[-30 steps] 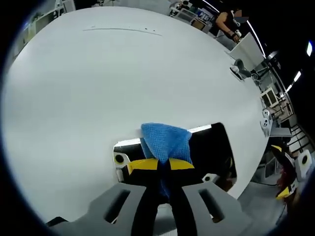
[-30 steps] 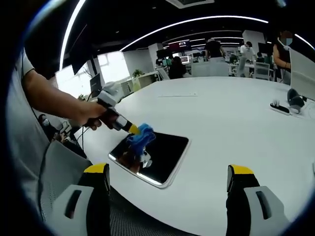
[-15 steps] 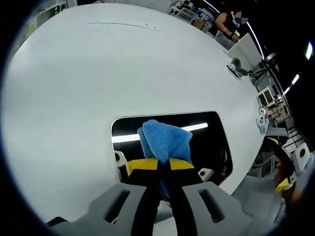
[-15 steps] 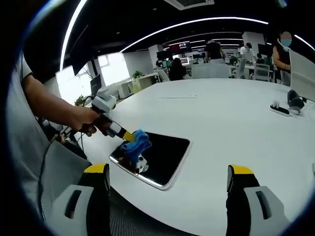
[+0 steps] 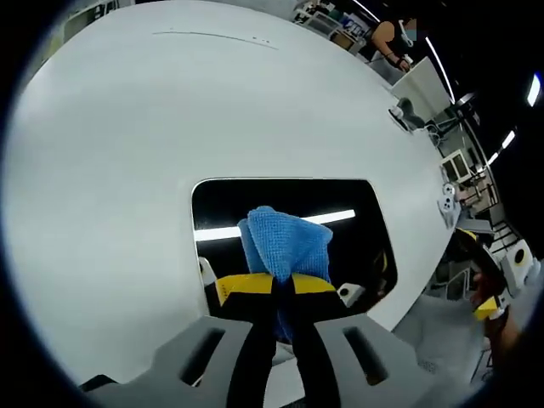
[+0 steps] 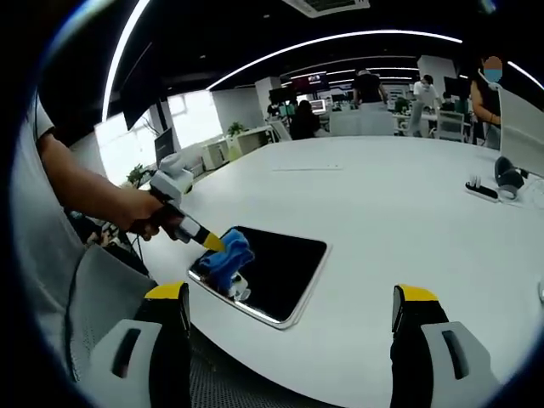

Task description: Wipe the mirror surface with the cleaning cloth until all visible marks leave the cleaned area.

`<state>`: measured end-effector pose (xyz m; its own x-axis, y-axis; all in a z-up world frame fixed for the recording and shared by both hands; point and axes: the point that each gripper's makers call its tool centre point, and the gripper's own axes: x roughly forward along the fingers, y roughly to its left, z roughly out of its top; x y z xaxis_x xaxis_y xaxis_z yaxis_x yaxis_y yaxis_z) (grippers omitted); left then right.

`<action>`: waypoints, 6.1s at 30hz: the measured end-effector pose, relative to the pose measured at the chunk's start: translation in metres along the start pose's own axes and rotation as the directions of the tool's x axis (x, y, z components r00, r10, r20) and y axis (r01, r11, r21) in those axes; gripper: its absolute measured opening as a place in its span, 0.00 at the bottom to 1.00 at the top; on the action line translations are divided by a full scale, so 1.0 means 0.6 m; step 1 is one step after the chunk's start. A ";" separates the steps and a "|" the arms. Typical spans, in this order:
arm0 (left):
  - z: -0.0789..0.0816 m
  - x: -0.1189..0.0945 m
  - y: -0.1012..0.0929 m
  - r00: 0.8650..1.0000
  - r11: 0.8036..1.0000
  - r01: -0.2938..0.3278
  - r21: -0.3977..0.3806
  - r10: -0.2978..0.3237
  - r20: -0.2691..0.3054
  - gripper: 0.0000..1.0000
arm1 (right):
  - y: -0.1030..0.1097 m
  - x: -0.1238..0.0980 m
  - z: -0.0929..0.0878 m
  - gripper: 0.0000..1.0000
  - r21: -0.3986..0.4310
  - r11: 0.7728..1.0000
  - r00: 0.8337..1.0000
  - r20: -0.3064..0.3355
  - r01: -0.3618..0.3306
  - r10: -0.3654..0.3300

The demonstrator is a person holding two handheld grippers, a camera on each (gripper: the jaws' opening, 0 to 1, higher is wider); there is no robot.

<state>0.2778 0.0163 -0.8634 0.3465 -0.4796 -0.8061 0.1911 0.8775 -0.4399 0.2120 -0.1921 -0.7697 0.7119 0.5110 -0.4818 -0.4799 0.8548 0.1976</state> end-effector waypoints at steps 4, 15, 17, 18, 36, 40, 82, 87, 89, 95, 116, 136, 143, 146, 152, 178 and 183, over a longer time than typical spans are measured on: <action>-0.010 -0.003 -0.002 1.000 1.000 0.012 -0.009 -0.012 0.002 0.03 | 0.001 -0.003 -0.007 0.99 0.009 1.000 1.000 -0.006 0.004 -0.004; -0.033 -0.012 -0.004 1.000 0.998 0.028 -0.056 -0.029 -0.006 0.03 | 0.005 -0.006 -0.006 0.99 -0.005 1.000 1.000 -0.012 0.004 -0.004; -0.035 -0.013 -0.004 1.000 0.997 0.030 -0.068 -0.031 -0.006 0.03 | 0.006 -0.007 -0.004 0.99 -0.005 1.000 1.000 -0.011 0.005 -0.005; -0.037 -0.013 -0.005 0.999 0.997 0.030 -0.071 -0.031 -0.007 0.03 | 0.006 -0.007 -0.004 0.99 -0.005 1.000 1.000 -0.011 0.006 -0.006; -0.081 -0.031 -0.009 0.999 0.997 0.040 -0.059 -0.042 -0.033 0.03 | 0.009 -0.010 -0.009 0.99 -0.009 1.000 1.000 -0.012 -0.001 0.001; -0.086 -0.033 -0.007 0.998 0.998 0.039 -0.050 -0.041 -0.046 0.03 | 0.010 -0.009 -0.010 0.99 -0.017 1.000 1.000 -0.020 -0.005 0.005; -0.091 -0.055 0.028 0.999 0.996 -0.006 -0.090 0.001 -0.051 0.03 | 0.011 0.006 -0.032 0.98 -0.056 0.998 0.997 -0.072 -0.040 0.036; -0.091 -0.058 0.038 0.999 0.994 -0.004 -0.108 -0.001 -0.047 0.03 | 0.012 0.010 -0.034 0.98 -0.063 0.997 0.996 -0.080 -0.041 0.036; -0.090 -0.060 0.040 0.999 0.994 -0.008 -0.113 0.003 -0.046 0.03 | 0.011 0.010 -0.035 0.98 -0.063 0.997 0.996 -0.081 -0.039 0.034; -0.090 -0.063 0.043 0.999 0.993 -0.012 -0.118 0.007 -0.044 0.03 | 0.007 0.009 -0.034 0.98 -0.055 0.998 0.997 -0.074 -0.030 0.026; -0.087 -0.061 0.045 0.998 0.993 -0.027 -0.119 0.021 -0.051 0.02 | 0.000 0.010 -0.043 0.98 -0.055 0.998 0.996 -0.093 -0.006 0.001; -0.045 -0.046 0.052 0.999 0.992 -0.031 -0.122 0.025 -0.049 0.02 | -0.006 0.013 -0.045 0.98 -0.045 0.999 0.994 -0.110 -0.001 -0.004; -0.023 -0.038 0.055 0.998 0.994 -0.039 -0.107 0.033 -0.050 0.02 | -0.010 0.015 -0.039 0.98 -0.044 0.999 0.994 -0.110 -0.002 -0.003; -0.015 -0.033 0.055 0.998 0.994 -0.041 -0.101 0.035 -0.052 0.02 | -0.013 0.015 -0.036 0.98 -0.042 0.999 0.994 -0.108 -0.001 -0.004; 0.002 -0.025 0.054 0.998 0.995 -0.051 -0.087 0.047 -0.052 0.02 | -0.018 0.014 -0.036 0.98 -0.027 1.000 0.996 -0.094 0.006 -0.009; 0.091 0.008 0.068 0.996 0.992 -0.085 -0.088 0.084 -0.015 0.02 | -0.027 0.019 -0.040 0.98 -0.002 1.000 0.995 -0.102 0.011 -0.011; 0.107 0.014 0.072 0.996 0.992 -0.091 -0.088 0.090 -0.008 0.02 | -0.030 0.017 -0.041 0.98 0.001 1.000 0.995 -0.101 0.014 -0.014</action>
<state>0.3483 0.0499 -0.8638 0.3554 -0.3985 -0.8455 0.0771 0.9140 -0.3984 0.2155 -0.2045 -0.7991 0.6630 0.4869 -0.5686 -0.4689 0.8622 0.1916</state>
